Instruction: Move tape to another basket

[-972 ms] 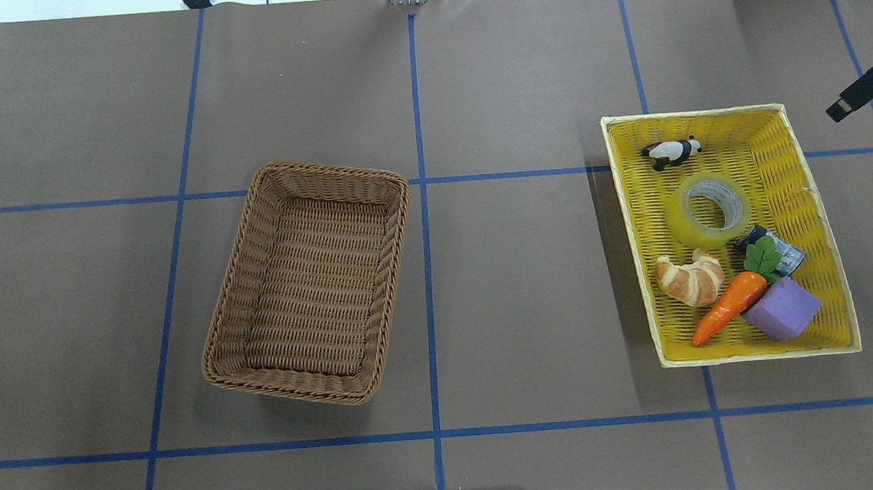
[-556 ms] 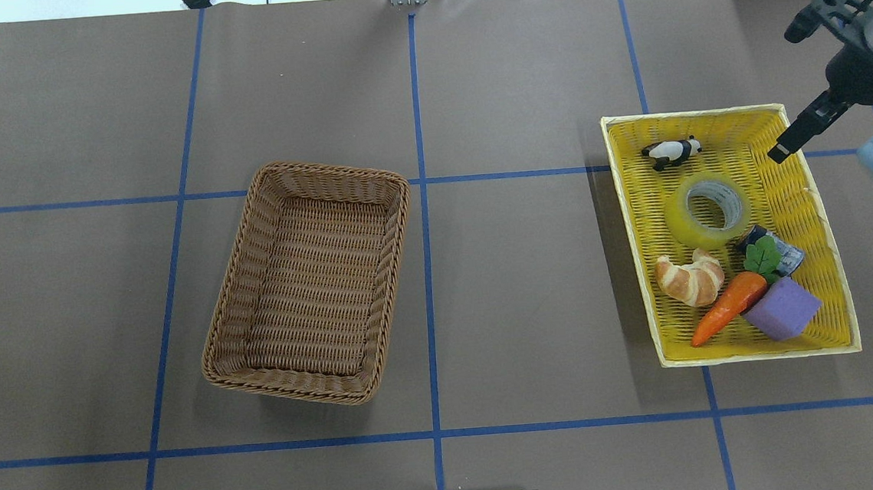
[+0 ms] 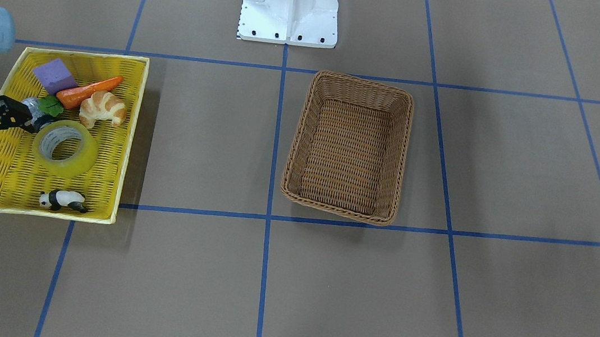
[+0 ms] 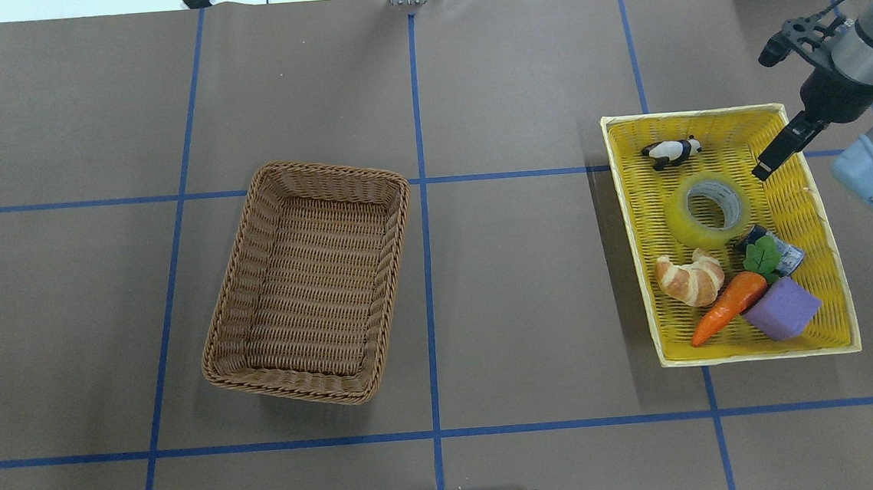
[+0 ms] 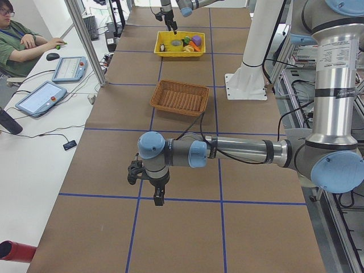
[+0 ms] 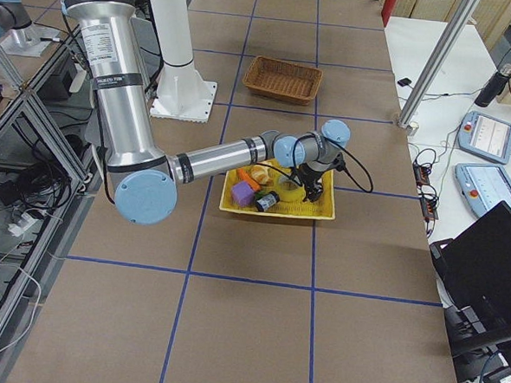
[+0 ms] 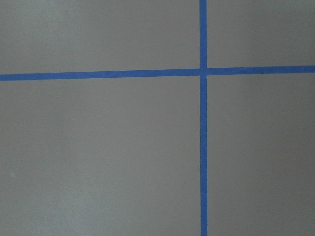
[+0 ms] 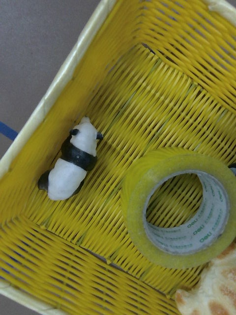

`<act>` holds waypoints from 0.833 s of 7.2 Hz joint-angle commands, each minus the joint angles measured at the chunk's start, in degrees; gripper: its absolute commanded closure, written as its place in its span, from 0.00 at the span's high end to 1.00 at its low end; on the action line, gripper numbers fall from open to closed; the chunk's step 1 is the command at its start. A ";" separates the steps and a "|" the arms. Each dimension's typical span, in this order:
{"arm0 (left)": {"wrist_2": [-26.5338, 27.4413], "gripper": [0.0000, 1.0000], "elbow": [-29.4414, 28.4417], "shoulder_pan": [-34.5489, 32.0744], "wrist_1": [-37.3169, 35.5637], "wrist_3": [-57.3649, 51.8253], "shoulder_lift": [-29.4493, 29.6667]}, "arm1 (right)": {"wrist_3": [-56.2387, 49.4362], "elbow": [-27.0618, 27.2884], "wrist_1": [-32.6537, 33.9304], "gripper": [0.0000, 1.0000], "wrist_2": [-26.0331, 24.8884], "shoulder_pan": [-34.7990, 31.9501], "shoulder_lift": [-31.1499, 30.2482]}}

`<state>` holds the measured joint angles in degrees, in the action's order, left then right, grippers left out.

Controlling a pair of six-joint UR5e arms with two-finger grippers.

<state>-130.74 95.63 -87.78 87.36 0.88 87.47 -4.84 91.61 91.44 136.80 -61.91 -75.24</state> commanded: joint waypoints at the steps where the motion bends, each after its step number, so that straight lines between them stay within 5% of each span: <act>1: -0.04 0.98 0.00 0.15 0.00 0.09 0.42 | 0.01 -4.49 -0.04 1.00 -0.05 1.52 2.62; 6: -0.04 0.98 -0.09 0.42 0.00 0.00 0.51 | 0.10 -6.80 -0.04 0.99 -0.57 4.86 3.17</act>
<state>-130.77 95.54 -87.46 87.37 0.88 87.97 -4.81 85.16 91.41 136.40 -57.62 -72.10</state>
